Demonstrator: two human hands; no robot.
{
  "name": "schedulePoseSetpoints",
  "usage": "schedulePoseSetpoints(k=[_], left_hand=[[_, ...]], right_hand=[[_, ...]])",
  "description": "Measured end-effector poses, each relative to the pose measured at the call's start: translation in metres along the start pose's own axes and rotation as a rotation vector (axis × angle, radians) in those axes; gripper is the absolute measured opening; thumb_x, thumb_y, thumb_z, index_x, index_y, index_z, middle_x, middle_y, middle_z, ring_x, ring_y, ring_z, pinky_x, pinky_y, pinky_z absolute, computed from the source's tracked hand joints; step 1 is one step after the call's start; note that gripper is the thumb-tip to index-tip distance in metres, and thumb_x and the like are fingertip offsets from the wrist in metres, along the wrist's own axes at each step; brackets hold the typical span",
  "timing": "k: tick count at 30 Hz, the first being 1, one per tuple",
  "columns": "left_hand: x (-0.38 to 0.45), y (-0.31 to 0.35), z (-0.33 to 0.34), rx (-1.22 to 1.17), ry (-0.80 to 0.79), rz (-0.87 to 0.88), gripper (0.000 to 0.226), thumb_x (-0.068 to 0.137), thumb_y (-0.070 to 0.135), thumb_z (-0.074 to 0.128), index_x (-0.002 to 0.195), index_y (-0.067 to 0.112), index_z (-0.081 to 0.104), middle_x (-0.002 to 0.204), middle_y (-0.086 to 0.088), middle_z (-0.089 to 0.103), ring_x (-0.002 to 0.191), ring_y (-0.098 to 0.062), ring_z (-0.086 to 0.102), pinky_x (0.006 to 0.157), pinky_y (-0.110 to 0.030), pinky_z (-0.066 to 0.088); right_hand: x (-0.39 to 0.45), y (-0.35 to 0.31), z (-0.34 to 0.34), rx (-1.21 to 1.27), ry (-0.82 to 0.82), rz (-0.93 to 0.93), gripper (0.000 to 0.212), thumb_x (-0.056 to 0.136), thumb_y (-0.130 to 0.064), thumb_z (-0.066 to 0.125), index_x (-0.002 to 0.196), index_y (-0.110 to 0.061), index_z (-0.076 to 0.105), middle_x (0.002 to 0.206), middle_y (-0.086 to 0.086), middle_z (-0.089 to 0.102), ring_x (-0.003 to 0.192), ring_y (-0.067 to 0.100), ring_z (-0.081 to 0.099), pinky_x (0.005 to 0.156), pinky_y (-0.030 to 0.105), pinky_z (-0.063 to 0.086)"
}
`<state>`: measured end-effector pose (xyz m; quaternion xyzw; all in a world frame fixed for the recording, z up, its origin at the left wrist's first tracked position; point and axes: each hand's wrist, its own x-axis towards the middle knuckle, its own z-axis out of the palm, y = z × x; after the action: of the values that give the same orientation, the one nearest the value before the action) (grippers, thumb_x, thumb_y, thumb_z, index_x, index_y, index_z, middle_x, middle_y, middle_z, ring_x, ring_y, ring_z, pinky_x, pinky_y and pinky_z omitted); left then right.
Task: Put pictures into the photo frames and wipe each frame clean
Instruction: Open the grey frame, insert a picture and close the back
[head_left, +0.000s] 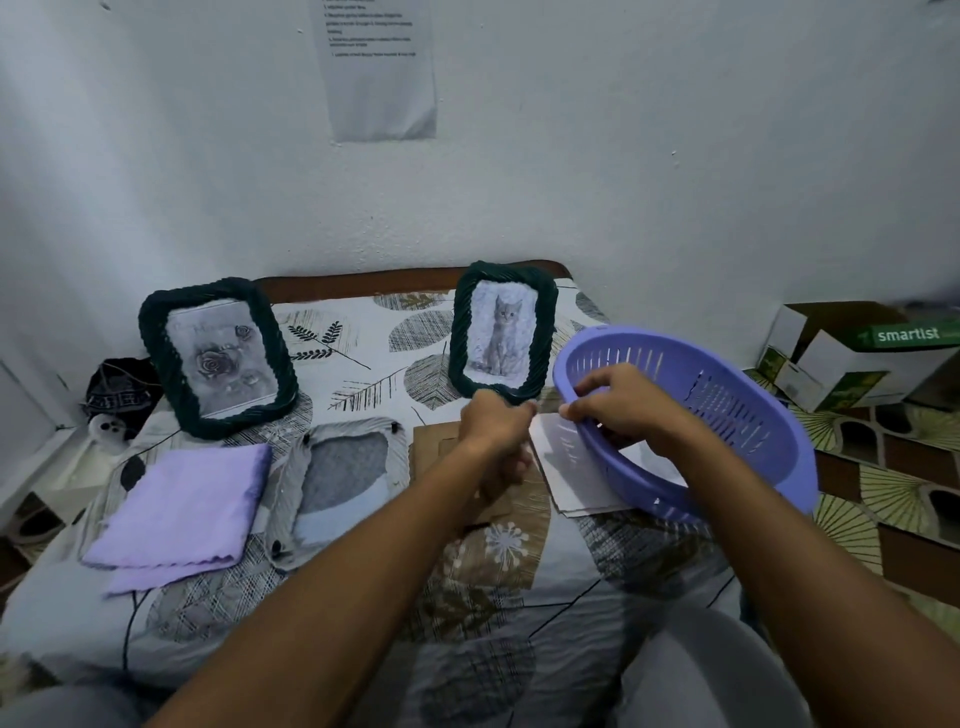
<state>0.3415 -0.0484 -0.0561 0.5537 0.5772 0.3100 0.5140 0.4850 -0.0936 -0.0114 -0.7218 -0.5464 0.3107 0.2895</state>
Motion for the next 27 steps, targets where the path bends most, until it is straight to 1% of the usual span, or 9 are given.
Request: schedulePoseSetpoints(k=[2, 4, 7, 9, 13, 18, 20, 22, 27], left_hand=[[0.000, 0.008, -0.007, 0.045, 0.047, 0.104, 0.034, 0.092, 0.031, 0.061, 0.079, -0.001, 0.060, 0.070, -0.018, 0.067, 0.053, -0.033, 0.066, 0.059, -0.051, 0.059], [-0.003, 0.016, -0.008, -0.039, 0.006, 0.141, 0.032, 0.092, 0.029, 0.062, 0.089, -0.003, 0.060, 0.077, -0.017, 0.066, 0.055, -0.031, 0.066, 0.057, -0.049, 0.059], [-0.010, 0.026, -0.002, -0.152, -0.118, 0.106, 0.038, 0.091, 0.029, 0.065, 0.103, -0.006, 0.056, 0.083, -0.018, 0.064, 0.055, -0.024, 0.064, 0.051, -0.038, 0.057], [-0.011, 0.026, 0.005, -0.169, -0.162, 0.091, 0.038, 0.088, 0.026, 0.068, 0.107, -0.002, 0.051, 0.085, -0.018, 0.064, 0.055, -0.022, 0.063, 0.050, -0.036, 0.056], [-0.011, 0.023, 0.013, -0.169, -0.176, 0.092, 0.025, 0.087, 0.017, 0.070, 0.091, 0.007, 0.048, 0.082, -0.017, 0.063, 0.054, -0.020, 0.060, 0.049, -0.035, 0.056], [-0.012, 0.025, 0.013, -0.181, -0.175, 0.097, 0.022, 0.087, 0.015, 0.070, 0.083, 0.010, 0.049, 0.075, -0.015, 0.063, 0.054, -0.019, 0.060, 0.050, -0.035, 0.058], [-0.011, 0.026, 0.013, -0.174, -0.171, 0.094, 0.022, 0.087, 0.015, 0.070, 0.084, 0.011, 0.048, 0.075, -0.015, 0.064, 0.053, -0.019, 0.060, 0.050, -0.035, 0.058], [-0.011, 0.025, 0.014, -0.174, -0.170, 0.090, 0.024, 0.087, 0.015, 0.070, 0.086, 0.012, 0.046, 0.075, -0.015, 0.064, 0.052, -0.018, 0.059, 0.051, -0.035, 0.058], [-0.010, 0.025, 0.014, -0.198, -0.158, 0.071, 0.026, 0.086, 0.015, 0.071, 0.093, 0.010, 0.046, 0.077, -0.015, 0.063, 0.049, -0.018, 0.056, 0.050, -0.034, 0.056]], right_hand=[[0.005, 0.006, -0.009, 0.053, 0.023, 0.020, 0.022, 0.089, -0.031, 0.066, 0.097, -0.010, 0.067, 0.085, 0.014, 0.066, 0.068, 0.026, 0.065, 0.053, 0.029, 0.053], [0.017, 0.017, -0.024, 0.048, 0.114, 0.056, 0.022, 0.092, -0.028, 0.063, 0.097, -0.006, 0.065, 0.088, 0.017, 0.066, 0.073, 0.031, 0.067, 0.060, 0.034, 0.057], [0.034, 0.041, -0.046, -0.218, 0.226, 0.135, 0.018, 0.086, -0.014, 0.069, 0.093, 0.002, 0.064, 0.083, 0.023, 0.067, 0.068, 0.034, 0.067, 0.065, 0.042, 0.059], [0.036, 0.053, -0.054, -0.449, 0.187, 0.219, 0.033, 0.078, -0.018, 0.078, 0.100, 0.002, 0.063, 0.084, 0.018, 0.066, 0.070, 0.031, 0.065, 0.064, 0.038, 0.055], [0.031, 0.059, -0.055, -0.602, 0.093, 0.316, 0.051, 0.067, -0.030, 0.087, 0.090, -0.001, 0.052, 0.082, 0.016, 0.058, 0.066, 0.029, 0.062, 0.058, 0.036, 0.053], [0.034, 0.060, -0.051, -0.609, 0.045, 0.369, 0.064, 0.063, -0.026, 0.090, 0.106, 0.001, 0.051, 0.111, 0.023, 0.059, 0.082, 0.034, 0.063, 0.067, 0.039, 0.055], [0.035, 0.062, -0.053, -0.628, 0.107, 0.361, 0.064, 0.062, -0.022, 0.089, 0.110, -0.001, 0.053, 0.110, 0.020, 0.061, 0.091, 0.036, 0.064, 0.075, 0.042, 0.056], [0.037, 0.064, -0.056, -0.626, 0.181, 0.347, 0.054, 0.064, -0.019, 0.088, 0.103, -0.005, 0.053, 0.102, 0.017, 0.061, 0.094, 0.035, 0.063, 0.074, 0.039, 0.053], [0.044, 0.072, -0.066, -0.493, 0.225, 0.344, 0.043, 0.062, -0.021, 0.087, 0.094, -0.001, 0.066, 0.078, 0.014, 0.065, 0.074, 0.028, 0.066, 0.067, 0.035, 0.055]])
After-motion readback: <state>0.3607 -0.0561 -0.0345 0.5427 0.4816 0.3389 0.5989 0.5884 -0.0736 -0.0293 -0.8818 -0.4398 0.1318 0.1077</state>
